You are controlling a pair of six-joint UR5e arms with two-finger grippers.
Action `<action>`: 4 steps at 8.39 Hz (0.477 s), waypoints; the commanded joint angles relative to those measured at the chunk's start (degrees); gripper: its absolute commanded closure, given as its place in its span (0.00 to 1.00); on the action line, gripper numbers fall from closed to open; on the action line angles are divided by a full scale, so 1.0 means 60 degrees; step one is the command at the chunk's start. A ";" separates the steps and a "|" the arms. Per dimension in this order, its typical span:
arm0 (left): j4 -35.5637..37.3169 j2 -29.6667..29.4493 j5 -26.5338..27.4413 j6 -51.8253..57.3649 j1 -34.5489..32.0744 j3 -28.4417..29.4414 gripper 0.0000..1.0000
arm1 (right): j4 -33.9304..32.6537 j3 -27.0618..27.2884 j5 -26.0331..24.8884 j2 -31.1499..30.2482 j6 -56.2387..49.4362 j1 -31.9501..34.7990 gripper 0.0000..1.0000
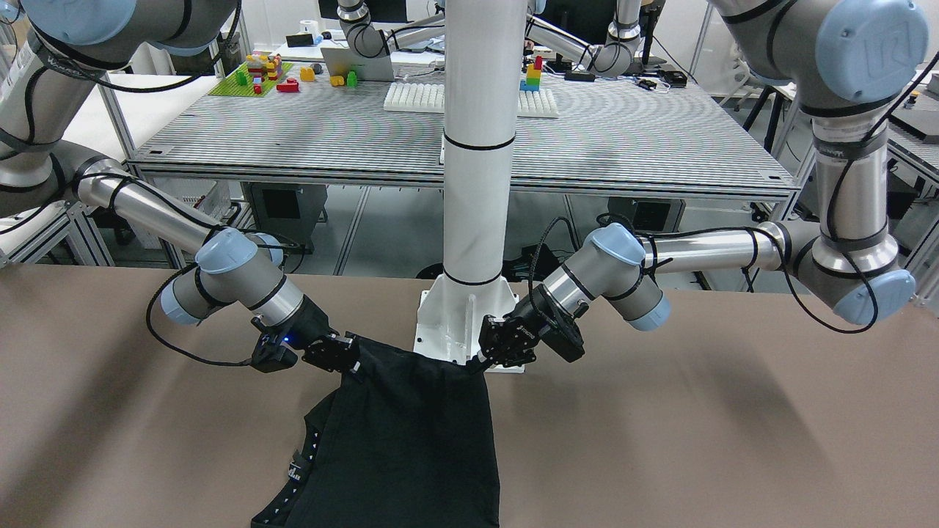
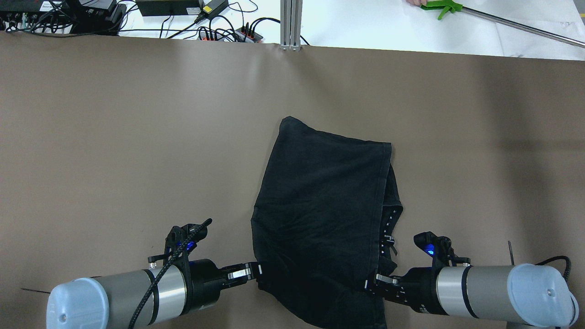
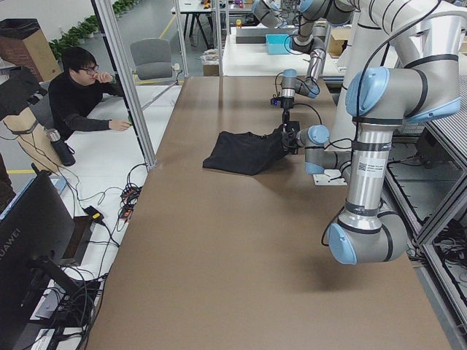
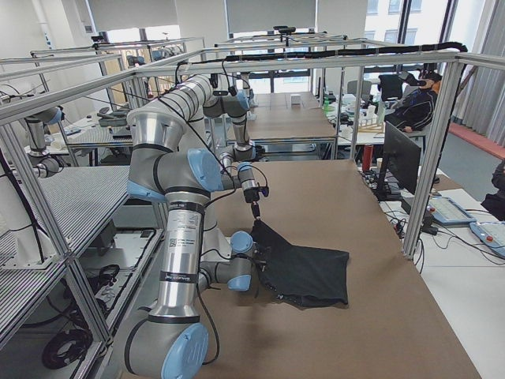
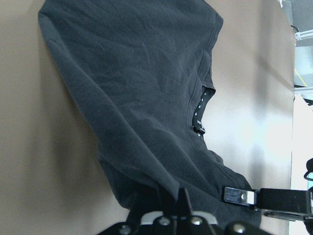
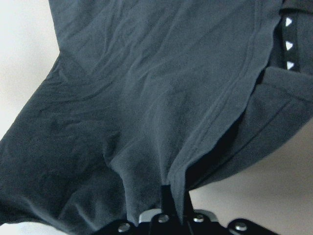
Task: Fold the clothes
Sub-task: 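Grasp the near edge with both grippers and pull it toward the robot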
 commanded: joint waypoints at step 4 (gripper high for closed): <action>0.2145 -0.1992 -0.1547 -0.0039 -0.2599 0.0908 1.00 | -0.0034 -0.1740 0.0747 0.1417 -0.1110 0.2631 1.00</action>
